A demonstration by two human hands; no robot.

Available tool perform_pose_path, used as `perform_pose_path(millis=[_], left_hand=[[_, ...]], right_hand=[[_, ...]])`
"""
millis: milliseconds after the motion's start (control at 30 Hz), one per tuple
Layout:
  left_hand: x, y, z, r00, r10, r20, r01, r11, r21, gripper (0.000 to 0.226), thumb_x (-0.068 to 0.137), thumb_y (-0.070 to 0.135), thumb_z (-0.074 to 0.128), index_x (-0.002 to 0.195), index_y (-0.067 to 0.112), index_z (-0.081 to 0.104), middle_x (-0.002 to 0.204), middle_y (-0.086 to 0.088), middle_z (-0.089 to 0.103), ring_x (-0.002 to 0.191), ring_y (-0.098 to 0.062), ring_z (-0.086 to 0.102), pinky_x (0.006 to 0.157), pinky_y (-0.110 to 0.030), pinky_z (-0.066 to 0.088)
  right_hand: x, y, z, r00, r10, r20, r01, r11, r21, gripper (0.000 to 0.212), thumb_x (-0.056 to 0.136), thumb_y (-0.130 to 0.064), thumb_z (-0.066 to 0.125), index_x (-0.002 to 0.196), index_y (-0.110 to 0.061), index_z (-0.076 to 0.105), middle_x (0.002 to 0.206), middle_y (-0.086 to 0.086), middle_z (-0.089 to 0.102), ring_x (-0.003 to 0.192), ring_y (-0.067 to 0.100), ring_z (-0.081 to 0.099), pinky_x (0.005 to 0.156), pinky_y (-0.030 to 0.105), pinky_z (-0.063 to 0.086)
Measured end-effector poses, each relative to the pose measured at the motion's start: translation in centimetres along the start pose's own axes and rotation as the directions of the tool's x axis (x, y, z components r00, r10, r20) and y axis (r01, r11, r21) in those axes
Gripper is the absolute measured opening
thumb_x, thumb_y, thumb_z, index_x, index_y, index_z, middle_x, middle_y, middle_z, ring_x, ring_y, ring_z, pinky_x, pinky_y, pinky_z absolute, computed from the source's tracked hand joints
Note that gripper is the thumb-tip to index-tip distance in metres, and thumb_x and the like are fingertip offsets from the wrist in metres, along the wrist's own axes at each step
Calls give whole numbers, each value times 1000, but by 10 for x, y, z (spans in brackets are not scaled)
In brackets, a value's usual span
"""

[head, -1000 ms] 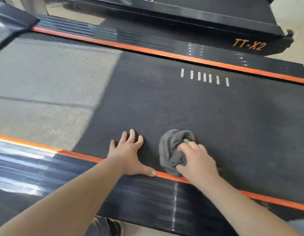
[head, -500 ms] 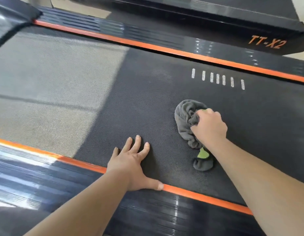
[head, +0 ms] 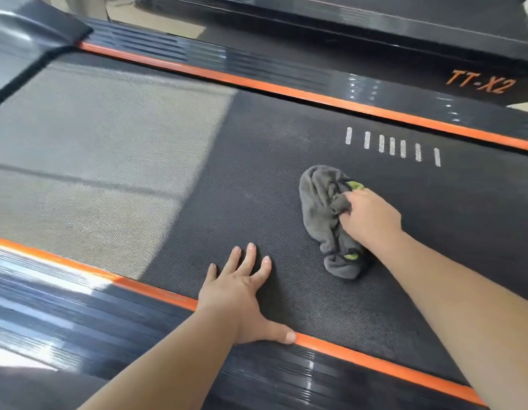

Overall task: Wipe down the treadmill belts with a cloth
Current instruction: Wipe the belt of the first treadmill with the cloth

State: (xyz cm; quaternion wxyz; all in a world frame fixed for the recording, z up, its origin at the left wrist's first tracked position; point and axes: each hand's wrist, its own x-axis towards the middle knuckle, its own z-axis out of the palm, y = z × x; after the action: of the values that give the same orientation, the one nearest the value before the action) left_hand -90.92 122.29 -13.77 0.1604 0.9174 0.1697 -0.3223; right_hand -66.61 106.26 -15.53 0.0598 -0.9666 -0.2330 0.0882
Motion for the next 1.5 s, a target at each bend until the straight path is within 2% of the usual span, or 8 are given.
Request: perform_pose_path(millis=[100, 300, 400, 533, 867, 1000, 1133, 1500], left_hand=[[-1, 1, 0, 1000, 6, 11, -5, 1000, -6, 148, 43, 105, 54, 159, 45, -15, 163, 13, -37, 152, -15, -32, 126, -55, -8], [-2, 2, -3, 1000, 10, 19, -10, 1000, -3, 147, 45, 103, 57, 158, 46, -18, 164, 12, -35, 152, -16, -31, 127, -55, -7], [-3, 3, -6, 1000, 3, 22, -3, 1000, -1, 147, 46, 102, 58, 160, 44, -16, 164, 13, -35, 153, -15, -30, 127, -54, -7], [-3, 4, -6, 999, -2, 46, 2, 1000, 8, 147, 48, 102, 58, 160, 44, -16, 163, 12, -37, 152, -16, -32, 127, -55, -7], [-1, 3, -7, 999, 2, 52, -2, 1000, 4, 141, 45, 101, 61, 160, 51, -2, 167, 15, -26, 153, -16, -28, 127, -56, -3], [-1, 5, -7, 998, -18, 52, 16, 999, 39, 148, 45, 101, 60, 161, 44, -12, 165, 12, -33, 155, -16, -26, 127, -55, -2], [-2, 5, -6, 998, -19, 57, 18, 999, 28, 149, 44, 103, 59, 160, 44, -14, 164, 13, -35, 154, -17, -27, 127, -56, -3], [-1, -3, -10, 993, 45, 113, -48, 999, 24, 148, 41, 99, 64, 162, 46, -1, 169, 13, -24, 154, -22, -29, 125, -60, -5]], right_hand=[[-9, -24, -6, 997, 9, 71, -9, 1000, -2, 19, 89, -29, 59, 106, -25, 66, 115, 8, 64, 104, 36, 62, 83, 41, 50], [-86, -56, 2, 866, -473, 162, 471, 880, 56, 48, 77, -27, 68, 125, -36, 69, 148, -5, 56, 132, 27, 55, 104, 41, 49], [-44, -27, -1, 943, -240, 233, 254, 966, -35, 52, 90, -29, 55, 140, -44, 52, 158, -8, 39, 138, 32, 46, 111, 46, 44], [2, 0, -12, 988, 109, 114, -105, 994, -38, 26, 96, -32, 52, 120, -23, 58, 130, 13, 53, 114, 41, 58, 87, 42, 48], [-127, -54, -8, 899, -343, 273, 332, 939, 85, 47, 88, -38, 60, 135, -39, 58, 161, -11, 36, 137, 23, 48, 106, 34, 43], [-78, 13, -18, 982, 61, 176, -46, 995, -91, 43, 92, -34, 58, 135, -35, 61, 145, 3, 54, 125, 31, 58, 96, 40, 50], [-75, 40, -24, 939, 327, 104, -334, 941, 54, 24, 95, -34, 56, 107, -19, 70, 111, 17, 69, 103, 41, 64, 82, 42, 53], [-178, -51, 12, 931, -149, 333, 134, 989, 69, 43, 92, -48, 56, 134, -49, 58, 164, -9, 34, 145, 28, 40, 109, 38, 42]])
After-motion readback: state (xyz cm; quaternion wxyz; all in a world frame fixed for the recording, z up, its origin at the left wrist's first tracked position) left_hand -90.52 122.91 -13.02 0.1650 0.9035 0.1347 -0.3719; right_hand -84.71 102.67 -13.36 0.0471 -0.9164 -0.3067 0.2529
